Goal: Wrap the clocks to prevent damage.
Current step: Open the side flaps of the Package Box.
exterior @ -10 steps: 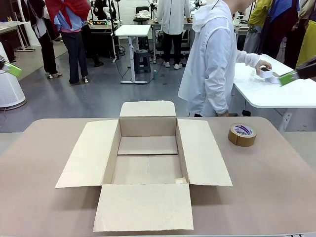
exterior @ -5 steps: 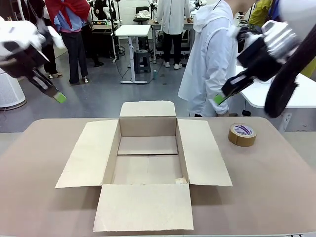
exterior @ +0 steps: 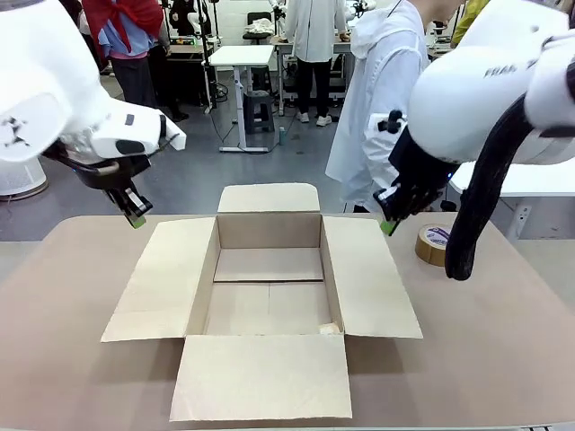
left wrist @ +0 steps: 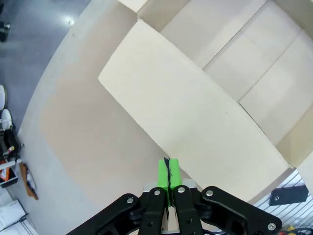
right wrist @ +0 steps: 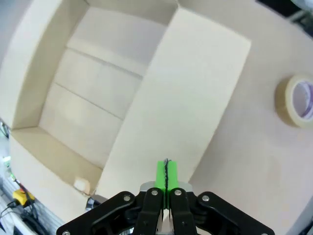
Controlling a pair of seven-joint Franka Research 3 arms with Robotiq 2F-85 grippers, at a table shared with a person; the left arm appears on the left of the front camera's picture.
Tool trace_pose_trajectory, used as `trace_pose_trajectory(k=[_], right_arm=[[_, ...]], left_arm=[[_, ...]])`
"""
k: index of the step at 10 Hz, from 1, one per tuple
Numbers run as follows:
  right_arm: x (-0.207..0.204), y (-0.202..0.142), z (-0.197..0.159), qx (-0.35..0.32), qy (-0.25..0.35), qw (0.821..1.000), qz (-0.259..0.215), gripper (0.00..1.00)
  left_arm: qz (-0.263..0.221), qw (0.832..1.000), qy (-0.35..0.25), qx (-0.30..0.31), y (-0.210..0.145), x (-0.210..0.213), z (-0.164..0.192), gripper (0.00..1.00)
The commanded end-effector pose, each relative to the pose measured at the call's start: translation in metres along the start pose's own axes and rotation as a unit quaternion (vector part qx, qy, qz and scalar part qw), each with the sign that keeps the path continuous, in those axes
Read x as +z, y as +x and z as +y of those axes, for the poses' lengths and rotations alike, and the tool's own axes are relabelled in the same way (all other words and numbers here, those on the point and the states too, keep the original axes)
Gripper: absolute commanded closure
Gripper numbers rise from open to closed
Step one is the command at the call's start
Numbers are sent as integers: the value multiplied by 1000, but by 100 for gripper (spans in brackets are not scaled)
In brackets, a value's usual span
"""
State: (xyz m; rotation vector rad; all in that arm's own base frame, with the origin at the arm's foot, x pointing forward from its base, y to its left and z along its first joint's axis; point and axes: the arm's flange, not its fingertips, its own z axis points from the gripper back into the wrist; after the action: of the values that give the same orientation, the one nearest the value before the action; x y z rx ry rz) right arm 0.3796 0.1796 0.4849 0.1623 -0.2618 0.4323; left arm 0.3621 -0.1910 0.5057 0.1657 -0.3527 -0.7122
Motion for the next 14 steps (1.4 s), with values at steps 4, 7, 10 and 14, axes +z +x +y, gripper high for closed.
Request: trace_pose_trajectory(k=[4, 7, 10, 14], right_arm=[[0, 0, 0, 0, 0, 1000, 0, 99], [0, 1, -1, 0, 10, 1000, 1, 99], [-42, 1, -12, -52, 7, 998, 22, 99], [-69, 3, -15, -87, -24, 996, 29, 99]], left_arm=[[5, 1000, 1, 6, 2, -8, -2, 100], [-2, 1000, -12, 2, 3, -11, 2, 99], [20, 989, -9, 147, -2, -44, -2, 99], [40, 966, 0, 254, -13, -66, 1, 99]])
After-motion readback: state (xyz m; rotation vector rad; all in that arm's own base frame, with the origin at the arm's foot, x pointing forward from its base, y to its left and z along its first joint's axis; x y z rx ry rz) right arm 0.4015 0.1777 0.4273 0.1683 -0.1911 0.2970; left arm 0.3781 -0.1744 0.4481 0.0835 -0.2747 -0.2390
